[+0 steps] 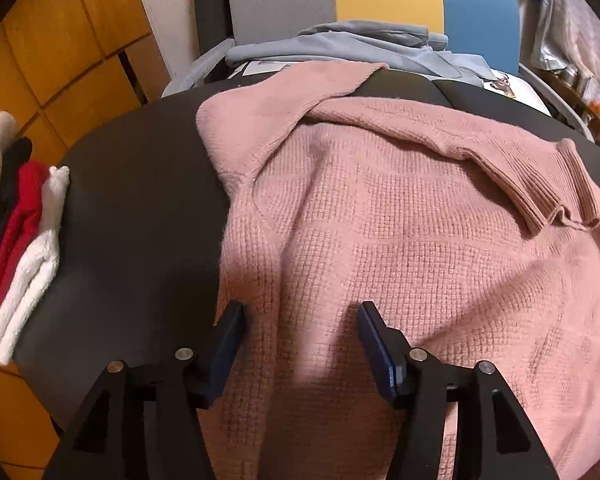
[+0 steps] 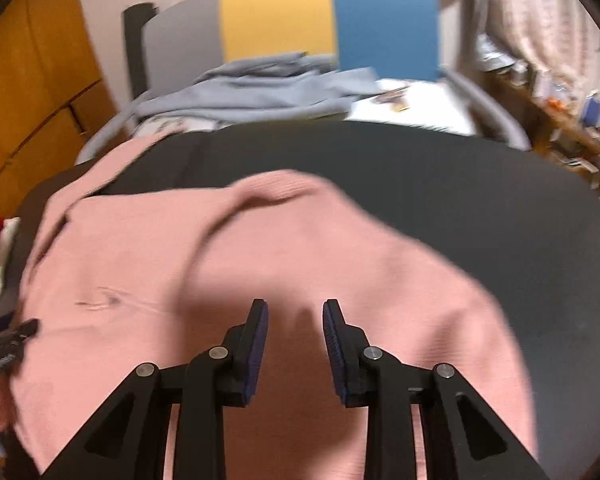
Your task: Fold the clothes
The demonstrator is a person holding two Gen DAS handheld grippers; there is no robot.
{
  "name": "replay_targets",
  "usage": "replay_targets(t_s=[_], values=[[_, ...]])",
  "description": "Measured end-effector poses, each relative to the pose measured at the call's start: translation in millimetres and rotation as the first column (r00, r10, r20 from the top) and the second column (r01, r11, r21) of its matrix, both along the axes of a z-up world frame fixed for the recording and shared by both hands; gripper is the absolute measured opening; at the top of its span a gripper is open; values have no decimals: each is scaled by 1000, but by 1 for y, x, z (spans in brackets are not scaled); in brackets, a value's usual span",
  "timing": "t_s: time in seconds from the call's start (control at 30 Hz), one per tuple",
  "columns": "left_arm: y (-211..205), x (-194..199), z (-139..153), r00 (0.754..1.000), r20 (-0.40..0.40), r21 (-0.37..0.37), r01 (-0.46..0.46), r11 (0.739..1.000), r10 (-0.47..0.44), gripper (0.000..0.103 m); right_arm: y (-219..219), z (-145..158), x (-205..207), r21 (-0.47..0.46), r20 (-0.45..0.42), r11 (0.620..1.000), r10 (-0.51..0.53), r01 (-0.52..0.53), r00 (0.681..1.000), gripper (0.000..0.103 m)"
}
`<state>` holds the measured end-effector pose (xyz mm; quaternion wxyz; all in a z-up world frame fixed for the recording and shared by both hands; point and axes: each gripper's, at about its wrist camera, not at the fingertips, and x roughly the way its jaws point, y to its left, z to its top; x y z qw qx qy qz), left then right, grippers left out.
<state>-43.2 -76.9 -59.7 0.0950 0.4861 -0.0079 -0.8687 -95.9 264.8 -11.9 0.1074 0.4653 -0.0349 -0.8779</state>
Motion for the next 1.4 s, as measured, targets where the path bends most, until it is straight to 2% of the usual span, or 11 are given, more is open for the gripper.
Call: replay_targets(t_s=[0.27,0.6,0.73,0.77,0.8,0.87,0.97,1.1,1.23,1.33,1.4], values=[[-10,3,-1,1000,-3,3,-9,1000,9,68,-26,-30,-49,-359,215,931,6,73,977,33],[-15,11,-5,1000,-20,-22,4,1000,-4,81,-57,-43,-56,-470,271,874,6,126,963,42],[-15,16,-6,999,-33,-54,20,998,-22,91,-64,-46,-51,-368,227,927,16,71,974,8],[-15,17,-7,999,-37,-61,24,998,-26,91,-67,-45,-49,-338,204,940,27,44,979,7],[-14,19,-7,999,-40,-69,28,997,-31,89,-66,-43,-47,-334,183,942,30,33,983,6],[-14,22,-8,998,-46,-85,36,996,-40,57,-58,-36,-43,-335,145,941,-6,54,989,6],[-6,30,-7,996,-48,-130,65,989,-72,30,-41,-24,-36,-324,84,942,-69,93,994,5],[7,46,-2,984,-28,-127,171,977,-176,27,-19,-26,-35,-301,73,940,-142,157,987,6],[-14,30,19,982,-66,-125,168,978,-177,37,-15,-44,-29,-330,65,930,-149,162,987,14],[-15,-11,33,973,-97,-205,186,961,-209,76,-17,-54,-24,-359,11,919,-168,161,986,16],[-10,-42,41,963,-108,-263,211,941,-246,89,-18,-58,-22,-375,-10,913,-179,162,984,17]])
